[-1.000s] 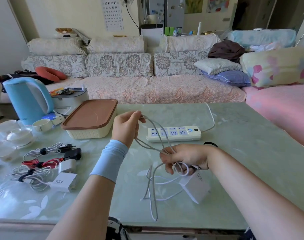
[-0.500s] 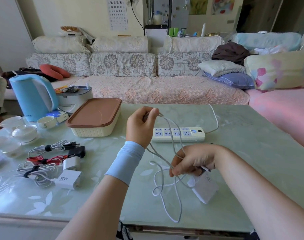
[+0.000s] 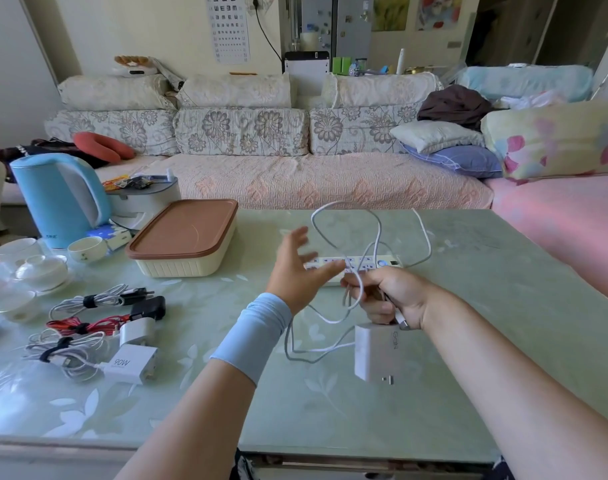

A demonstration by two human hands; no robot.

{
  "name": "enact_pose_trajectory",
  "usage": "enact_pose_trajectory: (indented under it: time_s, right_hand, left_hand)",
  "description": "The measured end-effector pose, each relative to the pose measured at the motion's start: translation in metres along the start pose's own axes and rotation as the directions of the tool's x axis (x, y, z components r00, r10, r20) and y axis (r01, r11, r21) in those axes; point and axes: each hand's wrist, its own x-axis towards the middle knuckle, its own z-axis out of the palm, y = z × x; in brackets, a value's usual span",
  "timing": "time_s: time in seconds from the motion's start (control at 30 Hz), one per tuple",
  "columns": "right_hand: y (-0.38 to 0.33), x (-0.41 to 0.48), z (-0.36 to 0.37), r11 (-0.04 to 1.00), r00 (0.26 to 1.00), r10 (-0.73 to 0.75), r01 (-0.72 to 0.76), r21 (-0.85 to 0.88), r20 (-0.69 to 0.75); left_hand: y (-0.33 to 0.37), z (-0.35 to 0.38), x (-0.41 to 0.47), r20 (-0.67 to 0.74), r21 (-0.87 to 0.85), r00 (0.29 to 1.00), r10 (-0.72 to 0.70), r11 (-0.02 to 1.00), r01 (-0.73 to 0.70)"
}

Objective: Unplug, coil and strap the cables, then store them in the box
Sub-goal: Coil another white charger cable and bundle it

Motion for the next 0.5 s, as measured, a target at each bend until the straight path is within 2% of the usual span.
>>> enact_pose_trajectory:
  time_s: [0.1, 0.2, 0.23, 0.3, 0.37, 0.4, 0.47, 0.5]
  right_hand:
    - [0.000, 0.007, -0.007, 0.992, 0.999, -0.022, 0.028, 0.120, -0.044]
    - [0.001, 0.011, -0.010, 0.986, 0.987, -0.016, 0.043, 0.164, -0.161]
    - [0.003, 0.012, -0.011, 0.988, 0.975, -0.018, 0.051, 0.147, -0.220]
    - [0.005, 0.015, -0.012, 0.993, 0.942, -0.025, 0.063, 0.102, -0.335]
    - [0.007, 0.017, -0.014, 0.992, 0.918, -0.033, 0.080, 0.102, -0.395]
    - [0.006, 0.017, -0.014, 0.989, 0.914, -0.039, 0.095, 0.118, -0.404]
    - [0.004, 0.016, -0.013, 0.983, 0.914, -0.067, 0.128, 0.128, -0.400]
    - [0.003, 0.015, -0.011, 0.984, 0.916, -0.081, 0.135, 0.113, -0.392]
  left_hand:
    - [-0.003, -0.002, 0.000, 0.117, 0.144, 0.989, -0.090, 0.987, 0.072]
    - [-0.004, -0.007, -0.001, 0.184, 0.245, 0.978, -0.094, 0.968, 0.046]
    - [-0.002, -0.010, -0.001, 0.206, 0.220, 0.975, -0.087, 0.975, 0.041]
    - [0.006, -0.016, -0.002, 0.262, 0.005, 0.962, -0.077, 0.997, 0.078]
    - [0.014, -0.025, -0.003, 0.317, -0.241, 0.946, -0.072, 0.958, 0.154]
    - [0.017, -0.030, -0.004, 0.360, -0.311, 0.930, -0.073, 0.930, 0.194]
    - [0.021, -0.036, -0.009, 0.478, -0.298, 0.867, -0.139, 0.903, 0.309]
    - [0.021, -0.035, -0.012, 0.520, -0.199, 0.825, -0.222, 0.907, 0.370]
